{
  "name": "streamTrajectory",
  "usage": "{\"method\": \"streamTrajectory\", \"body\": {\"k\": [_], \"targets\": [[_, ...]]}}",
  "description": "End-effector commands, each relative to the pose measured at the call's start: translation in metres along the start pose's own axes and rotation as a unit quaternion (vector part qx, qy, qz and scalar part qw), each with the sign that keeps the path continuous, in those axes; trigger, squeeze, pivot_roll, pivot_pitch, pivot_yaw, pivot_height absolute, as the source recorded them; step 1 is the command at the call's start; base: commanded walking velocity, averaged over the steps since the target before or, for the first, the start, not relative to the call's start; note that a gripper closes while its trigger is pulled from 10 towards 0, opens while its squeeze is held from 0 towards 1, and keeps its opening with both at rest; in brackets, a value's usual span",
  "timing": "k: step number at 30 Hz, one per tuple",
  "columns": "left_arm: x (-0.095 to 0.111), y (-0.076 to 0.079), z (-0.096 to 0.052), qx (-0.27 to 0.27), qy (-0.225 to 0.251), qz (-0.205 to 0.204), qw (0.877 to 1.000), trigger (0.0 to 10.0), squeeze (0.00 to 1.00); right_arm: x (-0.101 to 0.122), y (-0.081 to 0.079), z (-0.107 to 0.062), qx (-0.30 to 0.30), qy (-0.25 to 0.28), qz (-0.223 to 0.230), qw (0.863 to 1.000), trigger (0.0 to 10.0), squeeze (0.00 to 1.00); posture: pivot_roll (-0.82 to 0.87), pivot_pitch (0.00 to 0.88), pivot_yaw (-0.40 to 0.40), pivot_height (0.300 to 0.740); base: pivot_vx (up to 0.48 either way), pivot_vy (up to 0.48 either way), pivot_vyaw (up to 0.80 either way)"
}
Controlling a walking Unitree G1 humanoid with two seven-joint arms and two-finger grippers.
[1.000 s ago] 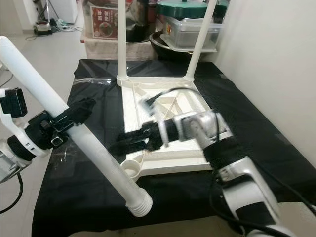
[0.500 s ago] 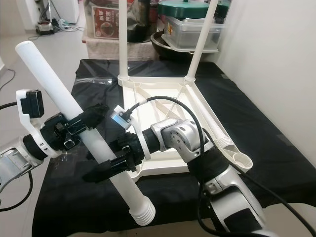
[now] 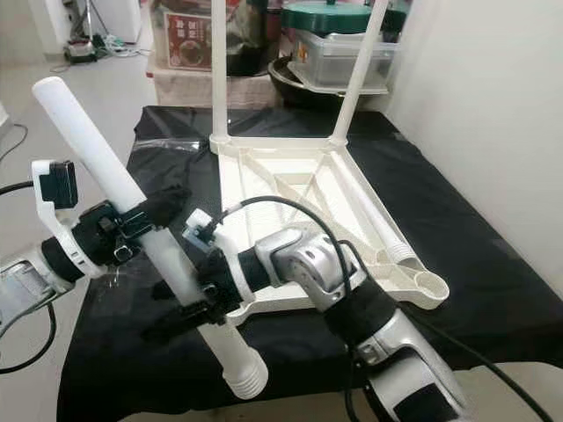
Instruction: Building children table
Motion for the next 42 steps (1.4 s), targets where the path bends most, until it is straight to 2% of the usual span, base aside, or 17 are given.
{"method": "streamTrajectory", "body": {"k": [1, 11, 12, 13, 14, 15, 21, 25, 31, 32, 34, 36, 38, 39, 40, 41, 42], "targets": [[0.01, 0.01, 0.01, -0.038, 0.025, 0.015, 0.999, 10.0, 0.0, -0.004, -0.001, 0.014, 0.009, -0.011, 0.006, 1.0, 0.0, 0.0, 0.02, 0.0, -0.089, 0.74, 0.0, 0.0, 0.0], [0.01, 0.007, 0.009, -0.024, 0.033, 0.03, 0.999, 10.0, 0.0, -0.001, -0.002, 0.013, 0.008, 0.016, 0.004, 1.0, 0.0, 0.0, 0.02, 0.0, -0.094, 0.74, 0.0, 0.0, 0.0], [0.011, 0.007, 0.009, -0.025, 0.029, 0.041, 0.998, 10.0, 0.13, 0.0, -0.002, 0.011, 0.008, 0.022, 0.004, 1.0, 0.0, 0.0, 0.02, 0.0, -0.091, 0.74, 0.0, 0.0, 0.0], [0.011, 0.007, 0.009, -0.025, 0.029, 0.041, 0.998, 10.0, 0.13, 0.0, -0.002, 0.011, 0.008, 0.022, 0.004, 1.0, 0.0, 0.0, 0.02, 0.0, -0.091, 0.74, 0.0, 0.0, 0.0], [0.011, 0.006, 0.009, -0.024, 0.029, 0.044, 0.998, 10.0, 0.49, 0.001, -0.003, 0.009, 0.009, 0.025, 0.004, 1.0, 0.0, 0.0, 0.02, 0.0, -0.088, 0.74, 0.0, 0.0, 0.0], [0.012, 0.005, 0.009, -0.022, 0.03, 0.051, 0.998, 10.0, 1.0, 0.002, -0.003, 0.008, 0.011, 0.031, 0.004, 0.999, 0.0, 0.0, 0.02, 0.0, -0.085, 0.74, 0.0, 0.0, 0.0], [0.019, 0.003, 0.007, -0.014, 0.049, 0.055, 0.997, 10.0, 1.0, 0.004, -0.004, 0.0, 0.008, 0.044, 0.009, 0.999, 0.0, 0.0, 0.01, 0.0, -0.079, 0.74, 0.0, 0.0, 0.0], [0.032, 0.015, 0.002, -0.037, 0.061, 0.068, 0.995, 10.0, 1.0, 0.006, -0.003, -0.014, -0.002, 0.057, 0.014, 0.998, 0.0, 0.0, 0.01, 0.0, -0.081, 0.74, 0.0, 0.0, 0.0], [0.029, 0.024, -0.009, -0.048, 0.04, 0.074, 0.995, 10.0, 1.0, 0.009, 0.004, -0.038, -0.027, 0.081, 0.028, 0.996, 0.0, 0.0, 0.02, 0.0, -0.088, 0.74, 0.0, 0.0, 0.0], [0.026, 0.026, -0.014, -0.046, 0.033, 0.073, 0.996, 10.0, 1.0, 0.01, 0.006, -0.049, -0.039, 0.093, 0.031, 0.994, 0.0, 0.0, 0.01, 0.0, -0.088, 0.74, 0.0, 0.0, 0.0], [0.023, 0.026, -0.017, -0.036, 0.029, 0.074, 0.996, 10.0, 1.0, 0.011, 0.009, -0.059, -0.053, 0.106, 0.034, 0.992, 0.0, 0.0, 0.01, 0.0, -0.088, 0.74, 0.0, 0.0, 0.0], [0.02, 0.024, -0.024, -0.011, 0.037, 0.068, 0.997, 10.0, 1.0, 0.015, 0.018, -0.079, -0.09, 0.141, 0.045, 0.985, 0.0, 0.0, 0.01, 0.0, -0.09, 0.74, 0.0, 0.0, 0.0], [0.02, 0.023, -0.026, -0.005, 0.04, 0.066, 0.997, 10.0, 1.0, 0.015, 0.019, -0.083, -0.098, 0.148, 0.047, 0.983, 0.0, 0.0, 0.01, 0.0, -0.09, 0.74, 0.0, 0.0, 0.0], [0.023, 0.016, -0.028, 0.042, 0.049, 0.081, 0.995, 10.0, 0.0, 0.02, 0.022, -0.094, -0.113, 0.171, 0.051, 0.977, 0.0, 0.0, 0.01, 0.0, -0.09, 0.74, 0.0, 0.0, 0.0], [0.021, -0.006, -0.032, 0.147, 0.027, 0.111, 0.983, 10.0, 0.0, 0.026, 0.024, -0.105, -0.128, 0.197, 0.053, 0.971, 0.0, 0.0, 0.01, 0.0, -0.088, 0.74, 0.0, 0.0, 0.0], [0.021, -0.006, -0.032, 0.147, 0.027, 0.111, 0.983, 10.0, 0.0, 0.026, 0.024, -0.105, -0.128, 0.197, 0.053, 0.971, 0.0, 0.0, 0.01, 0.0, -0.088, 0.74, 0.0, 0.0, 0.0], [0.02, -0.021, -0.036, 0.221, 0.01, 0.133, 0.966, 10.0, 0.0, 0.03, 0.025, -0.113, -0.138, 0.215, 0.055, 0.965, 0.0, 0.0, 0.02, 0.0, -0.088, 0.74, 0.0, 0.0, 0.0]]}}
Point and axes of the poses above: a point about 5 cm out from each wrist's last joint towards the gripper, its own z axis pointing out of the wrist towards the gripper, its own x axis along the axis of the wrist's last joint, y = z × x, the point moved 1 cm from there along z, pointing out of the wrist towards the gripper, and after that the axes turned 11 degrees about z, right-handed, at the moved point
